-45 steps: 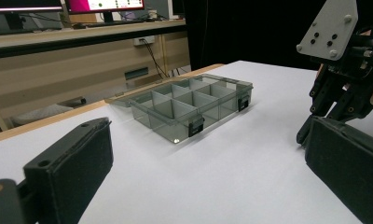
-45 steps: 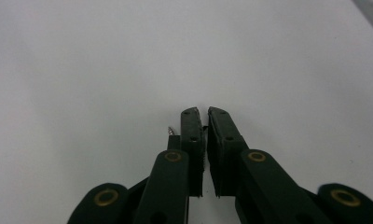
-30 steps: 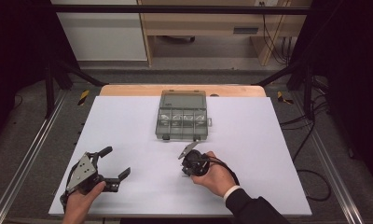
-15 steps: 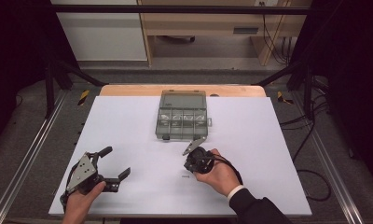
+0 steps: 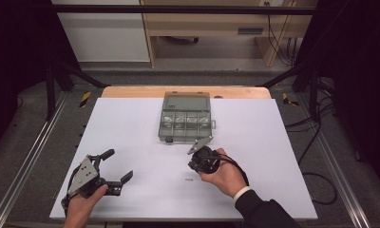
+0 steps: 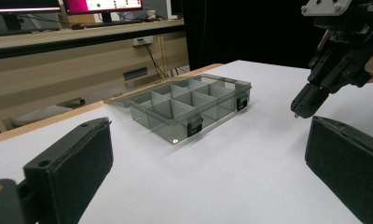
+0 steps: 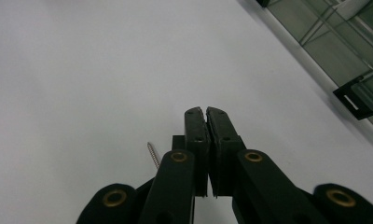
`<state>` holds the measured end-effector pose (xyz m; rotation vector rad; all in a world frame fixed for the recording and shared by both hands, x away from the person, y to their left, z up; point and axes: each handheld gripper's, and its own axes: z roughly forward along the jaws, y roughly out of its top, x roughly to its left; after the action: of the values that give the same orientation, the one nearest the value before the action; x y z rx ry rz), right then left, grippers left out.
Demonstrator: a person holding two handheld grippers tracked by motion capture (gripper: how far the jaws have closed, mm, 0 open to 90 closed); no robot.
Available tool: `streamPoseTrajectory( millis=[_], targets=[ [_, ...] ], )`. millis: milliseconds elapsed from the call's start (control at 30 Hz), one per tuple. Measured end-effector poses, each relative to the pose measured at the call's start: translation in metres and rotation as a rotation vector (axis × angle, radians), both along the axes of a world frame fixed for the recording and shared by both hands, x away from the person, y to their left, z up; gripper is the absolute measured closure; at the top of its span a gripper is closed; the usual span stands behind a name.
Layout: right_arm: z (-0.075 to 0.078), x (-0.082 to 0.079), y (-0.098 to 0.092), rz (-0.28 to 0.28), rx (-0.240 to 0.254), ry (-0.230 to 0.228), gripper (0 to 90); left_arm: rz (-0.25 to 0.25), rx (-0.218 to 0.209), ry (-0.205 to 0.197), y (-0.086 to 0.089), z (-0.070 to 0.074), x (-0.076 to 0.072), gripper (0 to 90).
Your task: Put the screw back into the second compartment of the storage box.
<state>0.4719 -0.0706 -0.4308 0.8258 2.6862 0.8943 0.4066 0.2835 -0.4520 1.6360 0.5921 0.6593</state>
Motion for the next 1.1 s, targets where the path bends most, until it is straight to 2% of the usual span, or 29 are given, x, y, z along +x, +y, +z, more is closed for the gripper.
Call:
streamPoseTrajectory(
  millis=[333,633,733,1100],
  targets=[
    [0.011,0.005,-0.001,-0.004,0.033,-0.031,87.9,0.011,0.006,-0.006,0.001,0.0,0.0,0.6],
    [0.02,0.012,0.002,-0.01,0.032,-0.06,87.9,0.026,-0.008,0.0,0.003,0.0,0.0,0.6],
    [0.025,0.018,0.003,-0.014,0.042,-0.08,87.9,0.02,0.003,-0.002,0.002,0.0,0.0,0.7],
    [0.037,0.033,0.004,-0.044,0.078,-0.116,87.9,0.021,0.001,0.006,0.002,-0.001,0.0,0.8]
  ],
)
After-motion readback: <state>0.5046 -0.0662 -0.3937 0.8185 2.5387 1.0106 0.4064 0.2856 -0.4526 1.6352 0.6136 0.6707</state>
